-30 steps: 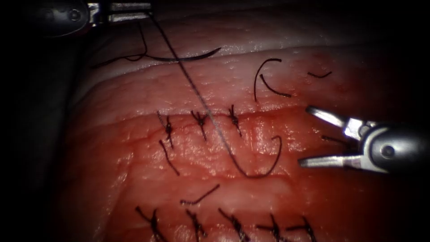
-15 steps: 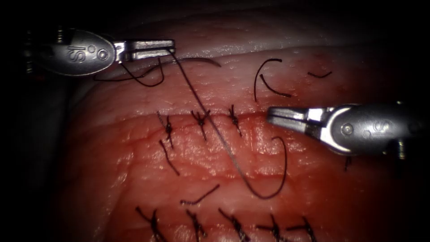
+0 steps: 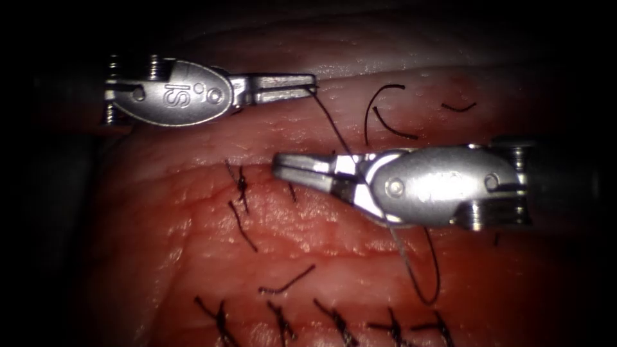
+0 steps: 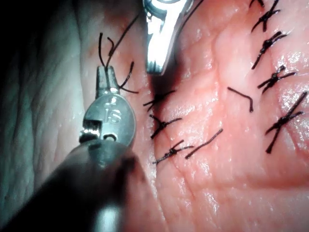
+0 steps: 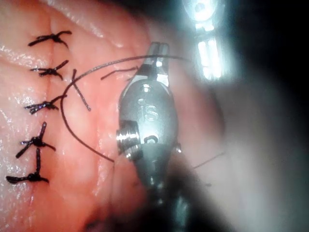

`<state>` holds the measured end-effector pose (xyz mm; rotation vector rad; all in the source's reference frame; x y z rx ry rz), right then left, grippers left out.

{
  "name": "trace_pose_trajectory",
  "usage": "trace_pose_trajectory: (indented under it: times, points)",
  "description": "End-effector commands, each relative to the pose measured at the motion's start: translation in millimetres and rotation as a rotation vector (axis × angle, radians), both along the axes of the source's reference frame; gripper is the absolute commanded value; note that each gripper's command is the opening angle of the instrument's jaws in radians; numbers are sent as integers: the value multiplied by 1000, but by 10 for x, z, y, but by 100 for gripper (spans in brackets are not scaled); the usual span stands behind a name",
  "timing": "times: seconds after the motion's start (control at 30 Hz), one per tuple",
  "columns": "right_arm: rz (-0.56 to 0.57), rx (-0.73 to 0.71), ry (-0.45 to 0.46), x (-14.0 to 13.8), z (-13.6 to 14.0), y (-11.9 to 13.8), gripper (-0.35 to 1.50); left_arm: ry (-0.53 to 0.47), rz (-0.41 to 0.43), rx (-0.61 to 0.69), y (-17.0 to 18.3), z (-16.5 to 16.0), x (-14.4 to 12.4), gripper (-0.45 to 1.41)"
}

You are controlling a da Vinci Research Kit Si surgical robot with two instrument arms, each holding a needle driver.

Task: Wound Closure
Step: Create two wraps counter-clockwise around right needle holder

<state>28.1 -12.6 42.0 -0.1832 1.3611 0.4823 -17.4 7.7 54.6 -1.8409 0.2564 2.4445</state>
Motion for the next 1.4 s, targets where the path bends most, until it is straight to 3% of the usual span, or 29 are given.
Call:
trace_pose_trajectory:
  times: [0.03, 0.2, 0.43, 0.47, 0.5, 0.6, 0.67, 0.9, 1.03, 1.4]
  points:
    - [1, -2, 6, 9, 3, 3, -35, 0, -1, -1, 3, 5, -5, -45]
    - [35, -7, 46, 8, -5, 12, -35, 5, 2, 7, -15, 16, -9, -45]
    - [128, -67, 26, -7, -7, 26, -35, 6, 0, 7, -42, 14, -16, -45]
    - [135, -82, 1, -9, -6, 28, -10, 5, -1, 10, -46, 13, -17, -45]
    - [145, -89, -28, -11, -5, 30, 36, 5, 0, 7, -51, 11, -17, -45]
    - [153, -60, -100, -22, 5, 38, 93, 6, 0, 10, -65, 5, -21, -45]
    - [163, -52, -136, -29, 12, 40, 101, 8, 0, 11, -73, 1, -25, -45]
    - [65, -29, -293, -45, 35, 29, 111, 15, 1, 19, -86, -28, -36, -45]
    - [16, -47, -312, -55, 40, 22, 116, 16, -1, 22, -89, -39, -41, -45]
    - [-82, -134, -327, -97, 52, 18, 91, 9, 27, 34, -93, -59, -75, -45]
